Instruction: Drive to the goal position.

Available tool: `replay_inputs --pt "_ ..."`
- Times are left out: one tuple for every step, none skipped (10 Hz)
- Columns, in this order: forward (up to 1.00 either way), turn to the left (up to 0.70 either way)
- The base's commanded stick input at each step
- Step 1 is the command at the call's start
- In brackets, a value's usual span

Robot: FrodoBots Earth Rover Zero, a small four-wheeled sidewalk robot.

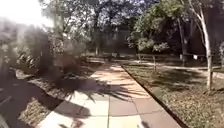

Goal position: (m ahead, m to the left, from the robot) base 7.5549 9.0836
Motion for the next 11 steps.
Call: replay_inputs --pt "0.5 0.0" --pt "0.5 0.0" --pt "0.5 0.0" --pt "0.5 0.0" --pt "0.5 0.0" --pt "0.5 0.0" --pt "0.5 0.0" --pt "0.5 0.0" --pt "0.5 0.0" --pt "0.5 0.0" --pt "0.5 0.0"
